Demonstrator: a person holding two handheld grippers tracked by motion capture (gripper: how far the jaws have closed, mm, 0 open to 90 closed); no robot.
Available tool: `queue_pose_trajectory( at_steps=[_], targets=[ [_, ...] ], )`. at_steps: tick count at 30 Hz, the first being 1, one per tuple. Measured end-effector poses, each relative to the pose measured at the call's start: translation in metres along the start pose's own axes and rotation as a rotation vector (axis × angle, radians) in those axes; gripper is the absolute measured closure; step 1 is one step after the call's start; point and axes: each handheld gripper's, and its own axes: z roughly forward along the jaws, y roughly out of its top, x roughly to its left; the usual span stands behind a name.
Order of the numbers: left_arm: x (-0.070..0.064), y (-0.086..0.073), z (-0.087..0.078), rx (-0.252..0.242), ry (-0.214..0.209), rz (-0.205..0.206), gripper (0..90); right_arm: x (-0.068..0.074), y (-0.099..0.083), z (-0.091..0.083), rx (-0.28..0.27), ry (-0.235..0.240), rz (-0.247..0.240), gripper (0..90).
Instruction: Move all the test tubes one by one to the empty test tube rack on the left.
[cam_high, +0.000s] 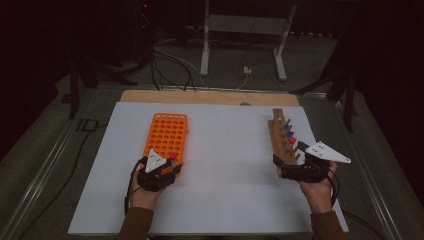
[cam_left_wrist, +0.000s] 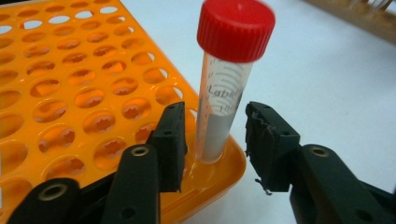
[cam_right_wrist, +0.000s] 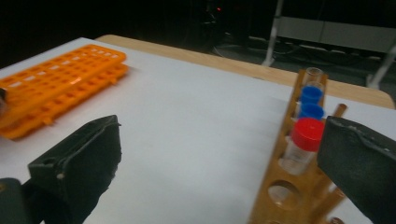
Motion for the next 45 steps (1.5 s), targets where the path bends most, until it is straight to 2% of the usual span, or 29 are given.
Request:
queue_pose_trajectory(
  at_steps=[4,6,8,9,11,12,13,14,16,17,18,19,22,24,31,36,40,45],
  targets=[
    [0.002,0.001,-0.006,-0.042,-0.025,-0.021,50.1,-0.008,-0.003,0.003,0.024,-0.019,0.009,0.5],
    [0.003,0.001,-0.01,-0.062,-0.038,-0.029,45.8,-0.015,-0.004,0.007,0.041,-0.041,0.022,3.8],
    [0.005,0.001,-0.014,-0.083,-0.052,-0.051,39.5,-0.02,-0.004,0.011,0.06,-0.057,0.034,6.6],
    [0.006,0.001,-0.015,-0.092,-0.057,-0.064,39.5,-0.02,-0.004,0.011,0.06,-0.057,0.034,6.6],
    [0.008,0.001,-0.018,-0.111,-0.054,-0.08,25.9,-0.024,-0.004,0.019,0.093,-0.08,0.054,13.7],
    [0.008,0.002,-0.019,-0.111,-0.044,-0.085,25.9,-0.024,-0.004,0.019,0.093,-0.08,0.054,13.7],
    [0.008,0.002,-0.02,-0.114,-0.035,-0.09,14.5,-0.027,-0.005,0.025,0.11,-0.096,0.065,18.3],
    [0.009,0.003,-0.021,-0.121,-0.037,-0.089,14.5,-0.027,-0.005,0.025,0.11,-0.096,0.065,18.3],
    [0.009,0.004,-0.023,-0.135,-0.026,-0.094,0.8,-0.031,-0.008,0.032,0.127,-0.098,0.071,28.8],
    [0.008,0.004,-0.023,-0.139,-0.021,-0.095,0.8,-0.031,-0.008,0.032,0.127,-0.098,0.071,28.8],
    [0.008,0.004,-0.024,-0.147,-0.022,-0.091,0.5,-0.033,-0.009,0.037,0.131,-0.105,0.077,36.7],
    [0.008,0.005,-0.025,-0.153,-0.019,-0.092,0.5,-0.033,-0.009,0.037,0.131,-0.105,0.077,36.7],
    [0.009,0.004,-0.027,-0.168,-0.012,-0.099,0.5,-0.035,-0.01,0.041,0.141,-0.106,0.086,48.6],
    [0.011,0.004,-0.028,-0.176,-0.01,-0.11,0.5,-0.036,-0.011,0.044,0.146,-0.126,0.085,57.8],
    [0.013,0.002,-0.028,-0.179,-0.004,-0.13,0.5,-0.04,-0.013,0.049,0.163,-0.151,0.115,64.8],
    [0.014,0.002,-0.028,-0.18,0.0,-0.131,0.5,-0.04,-0.013,0.052,0.16,-0.179,0.109,73.2],
    [0.014,0.002,-0.029,-0.181,0.003,-0.13,0.5,-0.041,-0.011,0.048,0.14,-0.185,0.111,74.4],
    [0.013,0.002,-0.028,-0.181,0.0,-0.123,0.5,-0.042,0.0,0.035,0.091,-0.189,0.099,74.5]
  ],
)
